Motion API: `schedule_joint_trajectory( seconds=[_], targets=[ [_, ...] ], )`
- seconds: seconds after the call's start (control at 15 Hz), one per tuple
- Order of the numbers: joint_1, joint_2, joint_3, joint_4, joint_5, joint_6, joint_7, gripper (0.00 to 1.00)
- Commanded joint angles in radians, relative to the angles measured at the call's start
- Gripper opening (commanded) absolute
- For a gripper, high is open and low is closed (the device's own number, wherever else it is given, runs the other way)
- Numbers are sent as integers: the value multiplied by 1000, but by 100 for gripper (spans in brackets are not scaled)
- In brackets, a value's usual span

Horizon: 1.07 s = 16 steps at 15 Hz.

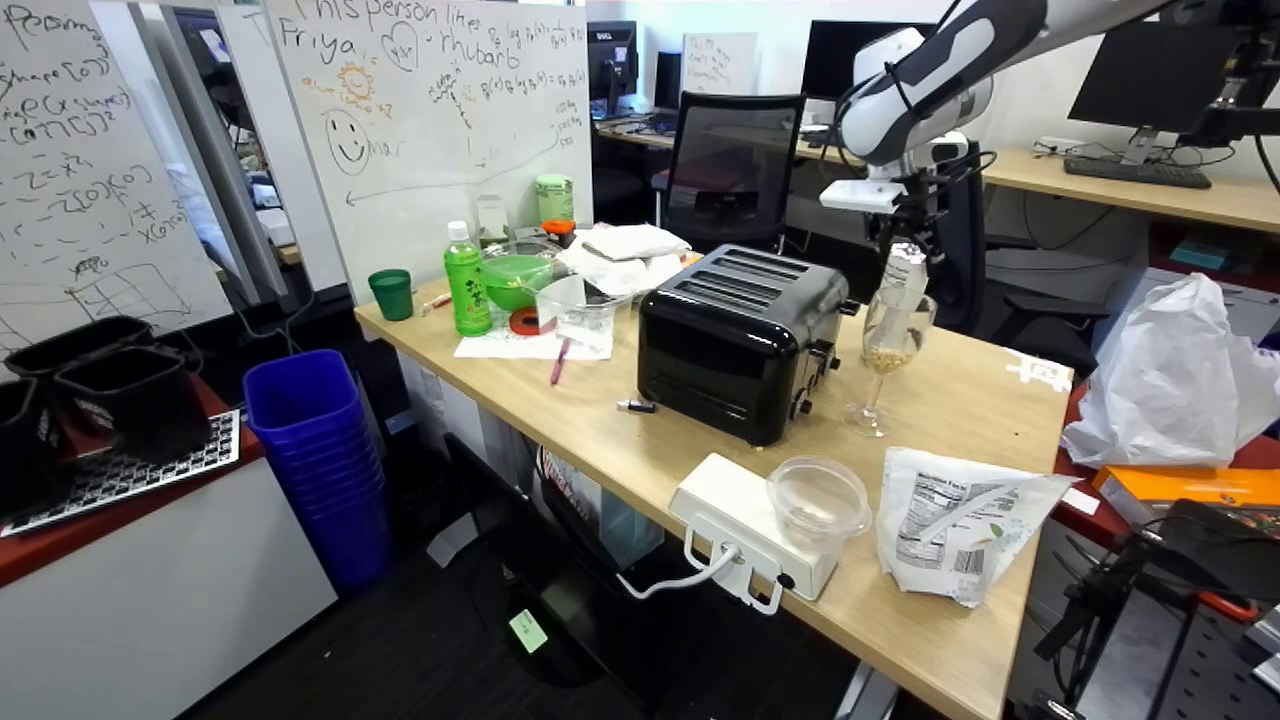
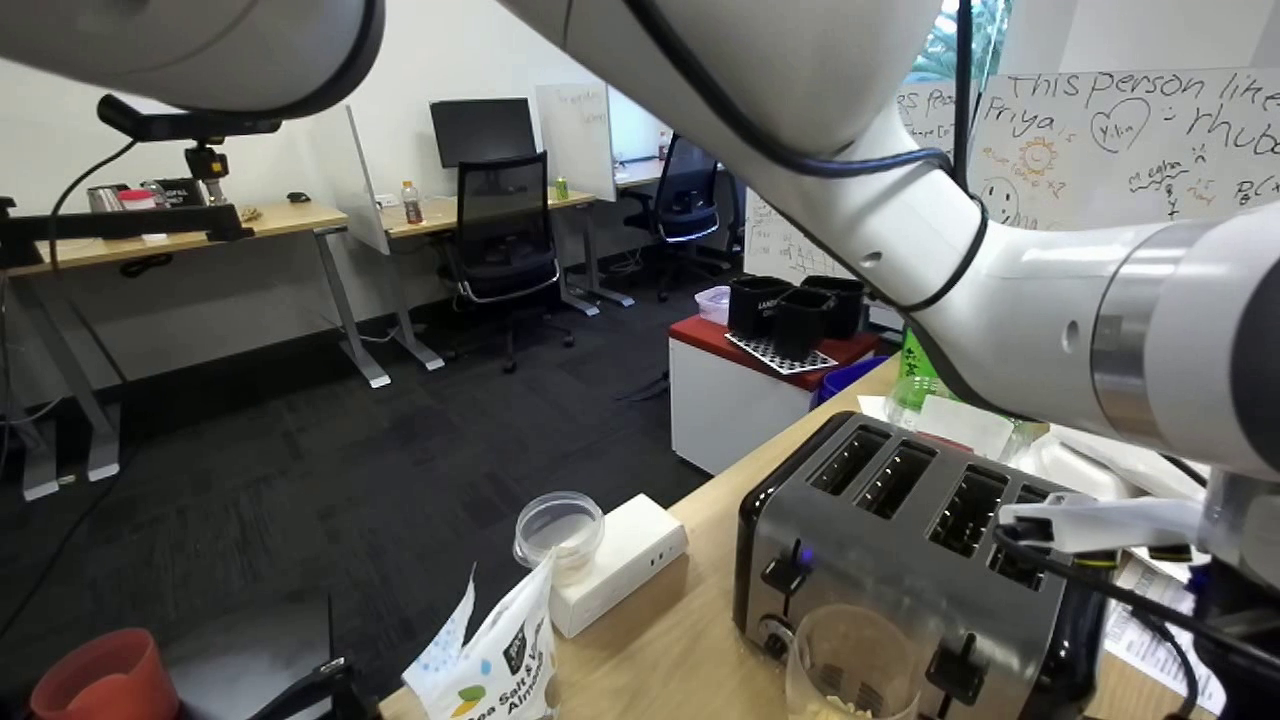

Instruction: Move the packet to the left

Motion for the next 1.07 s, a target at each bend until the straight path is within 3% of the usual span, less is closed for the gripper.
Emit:
schedule_joint_trajectory(
  seconds=[0.0, 0.07, 0.13, 0.27, 0.53, 0.73, 1.0],
  targets=[
    [-4, 29, -5, 37, -13, -9, 39, 100],
    [-4, 31, -4, 39, -14, -3, 43, 99],
    [-4, 32, -4, 38, -13, 7, 49, 74],
    [-3, 28, -4, 35, -9, 35, 73, 71],
    [-1, 23, -7, 40, -14, 57, 107, 47],
    [4, 17, -14, 33, -30, 60, 120, 41],
    [20, -29, -37, 2, -92, 82, 123, 41]
  ],
)
